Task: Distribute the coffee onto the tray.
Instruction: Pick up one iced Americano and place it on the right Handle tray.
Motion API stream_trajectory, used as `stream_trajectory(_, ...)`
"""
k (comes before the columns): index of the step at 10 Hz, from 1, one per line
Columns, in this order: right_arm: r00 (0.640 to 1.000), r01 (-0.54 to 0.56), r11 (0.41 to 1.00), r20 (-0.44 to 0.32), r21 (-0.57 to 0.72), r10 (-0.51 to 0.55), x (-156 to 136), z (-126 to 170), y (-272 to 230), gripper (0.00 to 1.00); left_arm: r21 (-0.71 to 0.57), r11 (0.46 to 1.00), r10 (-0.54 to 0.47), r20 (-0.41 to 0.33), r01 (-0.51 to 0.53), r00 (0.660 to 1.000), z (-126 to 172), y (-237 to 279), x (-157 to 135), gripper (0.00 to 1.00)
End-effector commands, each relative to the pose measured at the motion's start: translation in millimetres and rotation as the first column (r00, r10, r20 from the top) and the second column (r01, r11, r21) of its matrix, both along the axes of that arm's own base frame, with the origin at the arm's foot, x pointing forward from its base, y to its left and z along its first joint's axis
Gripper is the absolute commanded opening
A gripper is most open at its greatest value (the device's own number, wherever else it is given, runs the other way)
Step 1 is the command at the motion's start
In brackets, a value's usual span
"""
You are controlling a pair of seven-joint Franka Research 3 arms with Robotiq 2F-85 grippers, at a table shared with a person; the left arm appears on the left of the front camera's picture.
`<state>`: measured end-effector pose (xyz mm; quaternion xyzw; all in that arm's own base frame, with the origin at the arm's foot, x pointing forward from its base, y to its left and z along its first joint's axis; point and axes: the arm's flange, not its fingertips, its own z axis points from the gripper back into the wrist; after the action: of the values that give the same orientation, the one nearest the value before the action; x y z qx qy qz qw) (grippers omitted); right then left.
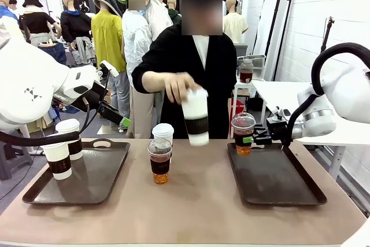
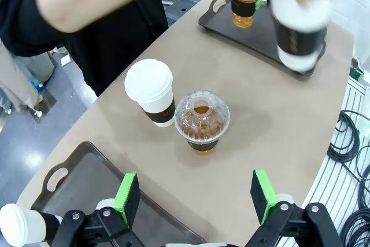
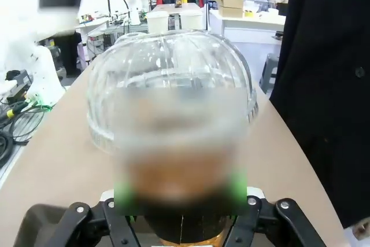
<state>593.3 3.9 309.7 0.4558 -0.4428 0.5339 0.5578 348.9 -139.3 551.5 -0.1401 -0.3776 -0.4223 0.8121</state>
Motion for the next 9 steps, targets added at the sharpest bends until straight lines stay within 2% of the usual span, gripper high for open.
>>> stream_trajectory(1,0.999,-0.019,1.000,0.032,0.006,0.019,-12,-4,-8,0.70,-0.005,1.000,0.001,-0.002,-0.001,1.000,0,1,0,1.00)
stream_trajectory(3,0.999,-0.019,1.000,0.037,0.011,0.018,-11,-19,-19,0.70,-0.005,1.000,0.001,-0.002,-0.001,1.000,0,1,0,1.00)
stream_trajectory(9,0.994,0.102,0.988,0.024,0.117,-0.106,7,-52,-32,0.70,-0.005,1.000,0.001,-0.002,-0.001,1.000,0,1,0,1.00)
